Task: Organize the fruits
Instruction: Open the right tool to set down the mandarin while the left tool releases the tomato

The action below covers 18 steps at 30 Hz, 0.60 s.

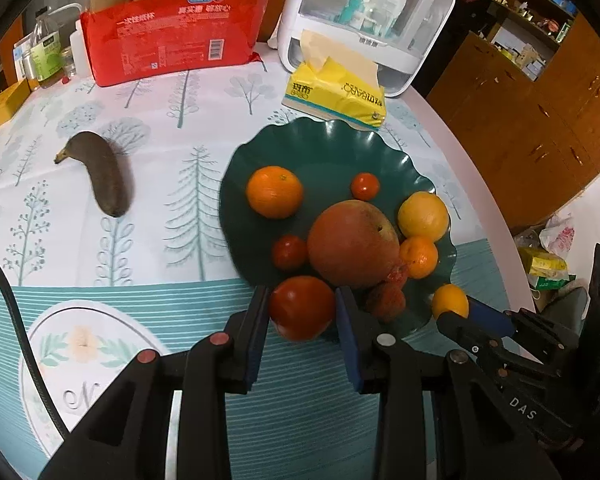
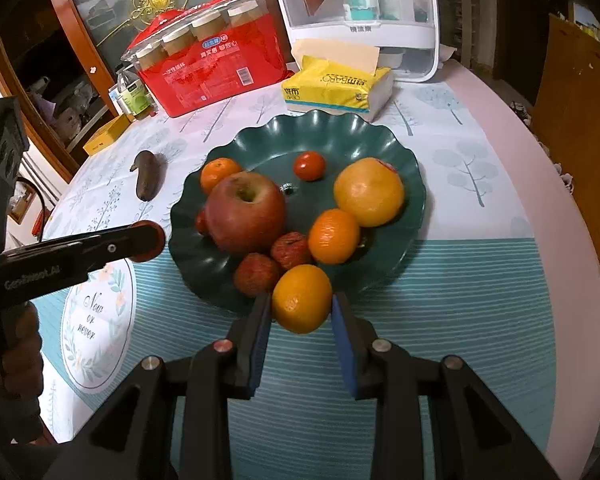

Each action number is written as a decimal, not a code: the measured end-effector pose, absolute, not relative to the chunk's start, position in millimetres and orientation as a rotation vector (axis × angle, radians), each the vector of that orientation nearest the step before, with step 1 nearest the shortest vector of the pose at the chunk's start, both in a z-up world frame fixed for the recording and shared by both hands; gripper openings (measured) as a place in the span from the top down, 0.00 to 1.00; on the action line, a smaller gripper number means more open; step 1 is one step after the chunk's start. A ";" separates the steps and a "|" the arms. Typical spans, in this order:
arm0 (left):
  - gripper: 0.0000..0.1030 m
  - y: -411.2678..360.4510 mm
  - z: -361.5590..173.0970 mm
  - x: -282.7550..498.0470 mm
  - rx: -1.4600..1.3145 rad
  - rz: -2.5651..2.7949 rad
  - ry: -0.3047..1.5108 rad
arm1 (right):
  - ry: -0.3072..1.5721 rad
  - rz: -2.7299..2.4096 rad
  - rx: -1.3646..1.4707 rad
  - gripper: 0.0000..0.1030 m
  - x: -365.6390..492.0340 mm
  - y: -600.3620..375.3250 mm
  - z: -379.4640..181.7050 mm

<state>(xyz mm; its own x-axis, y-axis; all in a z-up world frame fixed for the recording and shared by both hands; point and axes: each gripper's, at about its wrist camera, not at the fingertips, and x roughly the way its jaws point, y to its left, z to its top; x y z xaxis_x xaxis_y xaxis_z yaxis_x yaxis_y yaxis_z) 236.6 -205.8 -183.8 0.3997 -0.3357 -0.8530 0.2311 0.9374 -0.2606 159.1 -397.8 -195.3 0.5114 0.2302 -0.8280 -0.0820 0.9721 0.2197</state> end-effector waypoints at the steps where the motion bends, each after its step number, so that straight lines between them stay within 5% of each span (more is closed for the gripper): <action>1: 0.69 -208.2 -185.1 237.6 -0.106 -0.359 1.107 | 1.020 0.193 0.160 0.70 160.1 -400.0 -196.9; 18: 0.67 -228.3 -198.4 247.3 -0.117 -0.355 1.144 | 1.026 0.286 0.183 0.69 176.0 -405.0 -212.7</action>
